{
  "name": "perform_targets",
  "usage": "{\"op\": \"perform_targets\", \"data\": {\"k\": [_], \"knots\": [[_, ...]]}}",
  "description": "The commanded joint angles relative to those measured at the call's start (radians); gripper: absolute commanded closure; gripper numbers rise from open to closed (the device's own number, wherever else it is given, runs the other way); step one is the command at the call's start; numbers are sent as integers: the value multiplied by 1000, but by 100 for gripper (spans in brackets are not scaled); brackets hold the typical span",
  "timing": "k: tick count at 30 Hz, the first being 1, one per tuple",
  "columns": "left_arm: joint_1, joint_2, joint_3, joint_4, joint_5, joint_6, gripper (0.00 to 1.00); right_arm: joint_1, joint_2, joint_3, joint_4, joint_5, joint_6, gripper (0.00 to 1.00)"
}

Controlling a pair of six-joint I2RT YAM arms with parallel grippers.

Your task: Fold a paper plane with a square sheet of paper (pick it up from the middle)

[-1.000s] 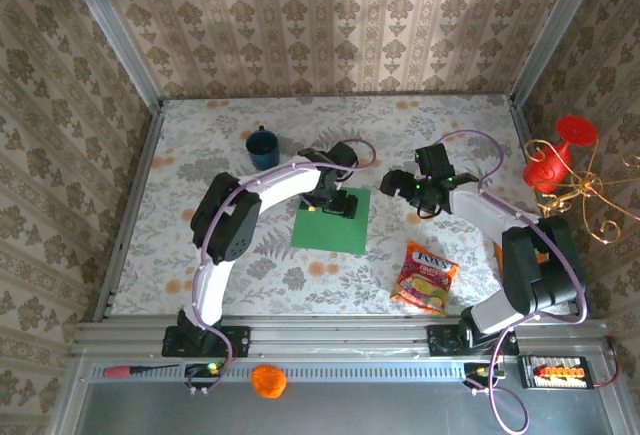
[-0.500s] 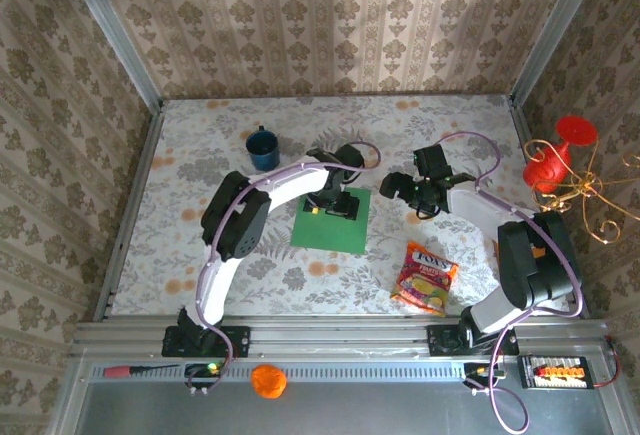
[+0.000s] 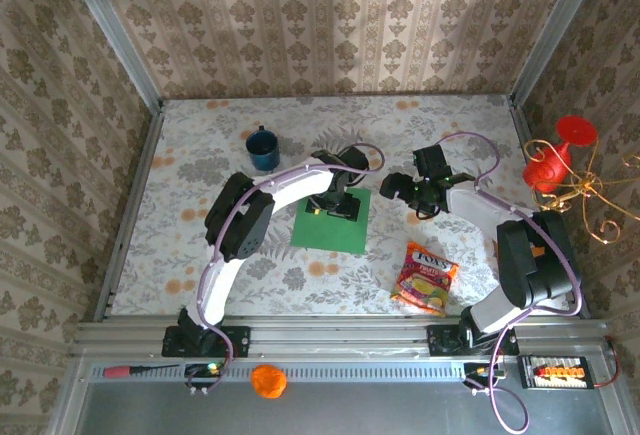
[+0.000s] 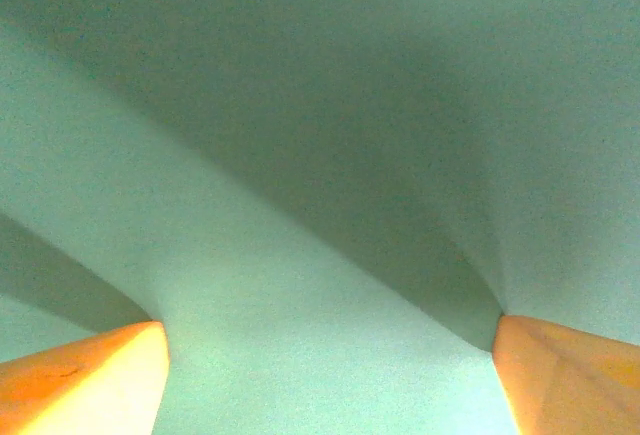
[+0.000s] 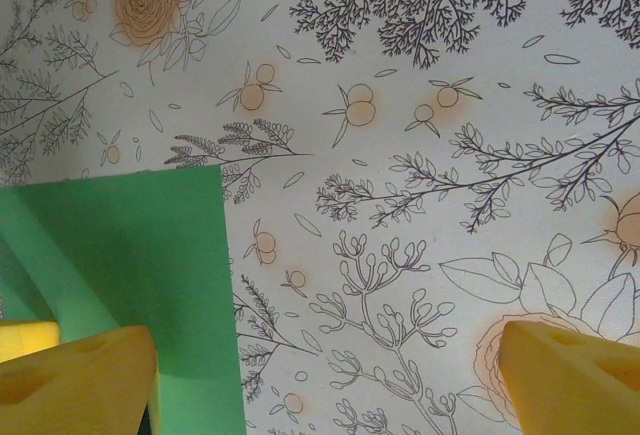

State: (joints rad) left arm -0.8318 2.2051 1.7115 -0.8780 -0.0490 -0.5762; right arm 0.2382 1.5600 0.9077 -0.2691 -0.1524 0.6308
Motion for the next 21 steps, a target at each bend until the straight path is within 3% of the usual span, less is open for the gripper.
{"op": "perform_targets", "data": {"k": [1, 21], "knots": [[-7, 57, -44, -40, -25, -22, 16, -4, 11, 16, -28, 23, 1, 10], [22, -61, -117, 40, -12, -25, 25, -4, 15, 34, -39, 25, 9, 10]]}}
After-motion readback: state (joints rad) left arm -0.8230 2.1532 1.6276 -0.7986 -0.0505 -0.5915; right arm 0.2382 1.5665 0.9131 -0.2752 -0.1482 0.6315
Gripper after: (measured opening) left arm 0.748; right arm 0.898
